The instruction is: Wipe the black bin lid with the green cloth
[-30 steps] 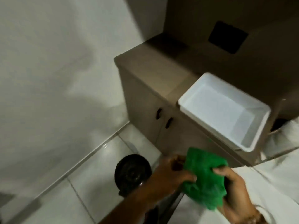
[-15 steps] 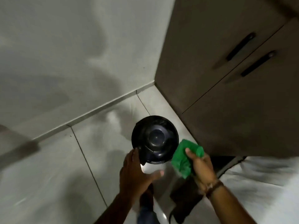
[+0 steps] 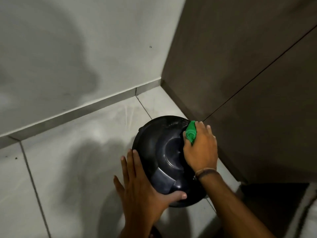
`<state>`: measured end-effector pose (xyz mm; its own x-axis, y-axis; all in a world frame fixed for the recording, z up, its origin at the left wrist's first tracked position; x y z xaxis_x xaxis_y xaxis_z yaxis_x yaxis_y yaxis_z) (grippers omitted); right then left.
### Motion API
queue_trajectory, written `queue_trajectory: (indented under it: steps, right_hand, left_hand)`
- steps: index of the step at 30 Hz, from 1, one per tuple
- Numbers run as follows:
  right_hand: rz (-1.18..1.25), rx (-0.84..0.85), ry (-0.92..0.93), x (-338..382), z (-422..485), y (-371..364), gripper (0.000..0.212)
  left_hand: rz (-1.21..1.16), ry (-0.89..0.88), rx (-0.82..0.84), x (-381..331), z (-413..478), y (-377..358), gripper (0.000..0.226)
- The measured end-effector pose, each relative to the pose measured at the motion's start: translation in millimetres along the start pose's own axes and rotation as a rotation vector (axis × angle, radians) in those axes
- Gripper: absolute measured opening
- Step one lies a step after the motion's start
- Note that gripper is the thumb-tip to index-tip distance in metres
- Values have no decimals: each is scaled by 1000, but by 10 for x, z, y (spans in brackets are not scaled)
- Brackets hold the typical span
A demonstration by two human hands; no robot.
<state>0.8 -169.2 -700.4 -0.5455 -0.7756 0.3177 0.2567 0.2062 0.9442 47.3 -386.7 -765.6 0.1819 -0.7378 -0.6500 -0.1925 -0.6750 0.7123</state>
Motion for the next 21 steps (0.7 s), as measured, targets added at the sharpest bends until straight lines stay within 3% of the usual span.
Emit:
queue_trajectory:
  steps: [3, 6, 12, 13, 16, 19, 21]
  right_hand:
    - [13, -34, 67, 236, 207, -57, 36]
    - [-39, -9, 260, 655, 345, -173, 23]
    - [-31, 141, 700, 1280, -241, -354, 49]
    - [-26, 170, 780, 1335, -420, -376, 51]
    - [-71, 256, 922, 1379, -809, -432, 57]
    - [-55, 314, 892, 1408, -632, -401, 53]
    - [-21, 286, 762, 1391, -276, -336, 43]
  left_hand:
    - [-48, -14, -13, 24, 51, -9, 187]
    - [-69, -3, 1, 42, 60, -44, 188]
    - [26, 13, 25, 40, 66, -60, 196]
    - [59, 30, 39, 80, 55, -71, 193]
    - [190, 32, 50, 144, 43, -96, 146]
    - [118, 99, 84, 85, 32, -92, 180]
    - [-28, 76, 50, 46, 26, -84, 190]
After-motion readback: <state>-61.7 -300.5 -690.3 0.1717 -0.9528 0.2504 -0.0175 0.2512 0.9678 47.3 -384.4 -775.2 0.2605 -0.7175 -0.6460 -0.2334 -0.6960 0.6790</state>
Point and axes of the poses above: each hand's wrist, its own z-axis towards the middle knuckle, its own y-axis out of the back of the hand, x = y × z, the point moved 8 cm from there along z, towards the middle knuckle, and after that the axes turned 8 degrees about -x, right-handed, at the moved point
